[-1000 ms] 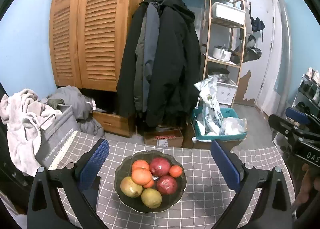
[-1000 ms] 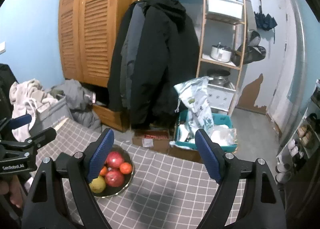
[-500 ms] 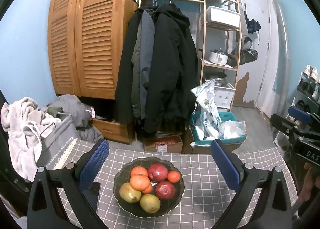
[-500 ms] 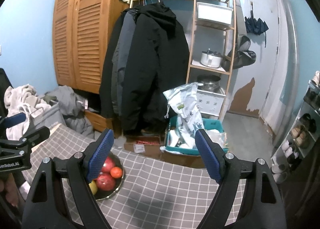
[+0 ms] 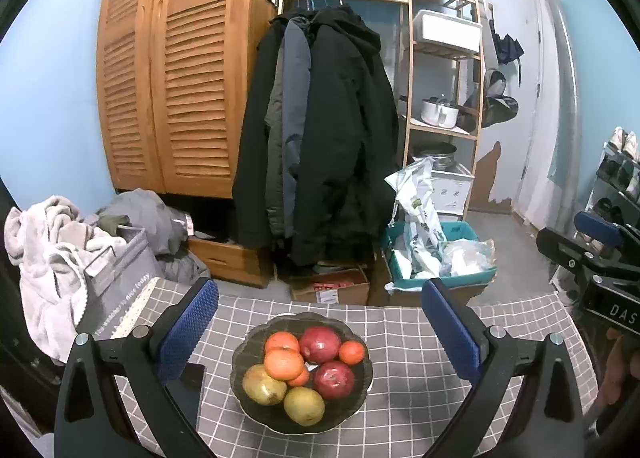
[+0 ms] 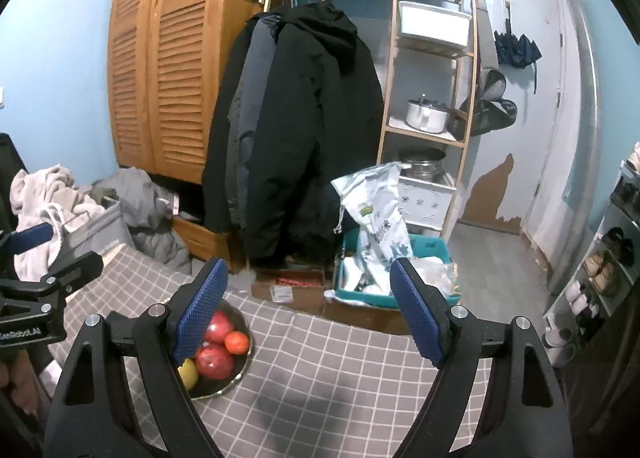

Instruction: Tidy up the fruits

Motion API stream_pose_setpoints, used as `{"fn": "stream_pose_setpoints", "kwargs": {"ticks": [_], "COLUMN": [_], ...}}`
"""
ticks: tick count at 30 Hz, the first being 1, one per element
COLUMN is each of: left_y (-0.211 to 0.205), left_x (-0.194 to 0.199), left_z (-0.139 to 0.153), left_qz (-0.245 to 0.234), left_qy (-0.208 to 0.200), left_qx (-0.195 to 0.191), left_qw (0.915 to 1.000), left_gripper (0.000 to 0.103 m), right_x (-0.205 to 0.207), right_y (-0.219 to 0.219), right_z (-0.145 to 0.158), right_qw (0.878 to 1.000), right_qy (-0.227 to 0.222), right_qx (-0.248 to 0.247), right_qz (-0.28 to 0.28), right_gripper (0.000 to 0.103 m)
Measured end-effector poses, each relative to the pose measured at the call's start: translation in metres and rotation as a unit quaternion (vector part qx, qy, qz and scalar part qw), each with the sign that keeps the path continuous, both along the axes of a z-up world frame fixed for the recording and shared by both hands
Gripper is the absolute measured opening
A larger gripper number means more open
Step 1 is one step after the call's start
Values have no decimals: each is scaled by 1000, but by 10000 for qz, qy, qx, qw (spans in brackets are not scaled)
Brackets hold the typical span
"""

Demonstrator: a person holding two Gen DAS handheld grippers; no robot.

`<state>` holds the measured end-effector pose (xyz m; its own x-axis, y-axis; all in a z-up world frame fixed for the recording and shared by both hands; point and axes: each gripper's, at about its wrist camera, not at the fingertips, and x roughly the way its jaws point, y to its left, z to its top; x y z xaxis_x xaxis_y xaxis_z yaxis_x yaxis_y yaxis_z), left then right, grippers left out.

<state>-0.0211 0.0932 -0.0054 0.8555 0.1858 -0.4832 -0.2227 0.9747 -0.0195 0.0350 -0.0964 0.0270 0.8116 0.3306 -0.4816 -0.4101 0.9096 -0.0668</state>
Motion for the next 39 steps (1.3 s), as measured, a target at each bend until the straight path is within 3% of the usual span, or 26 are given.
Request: {"fn": "stream_pose_setpoints", "kwargs": {"ticks": [39], "left_y": [-1], "left_x": [-2], "left_z": [2], "left_qz": [28], "left_qy": [28], "left_qx": [40], "left_qw": [10000], "left_gripper": [102], "right_x": [-1], "right_y": [2], "right_z": [2], "right_qw": [10000], "right_qy": [-19], "right_qx": [-26], "right_qz": [-11], "right_gripper": [82]}}
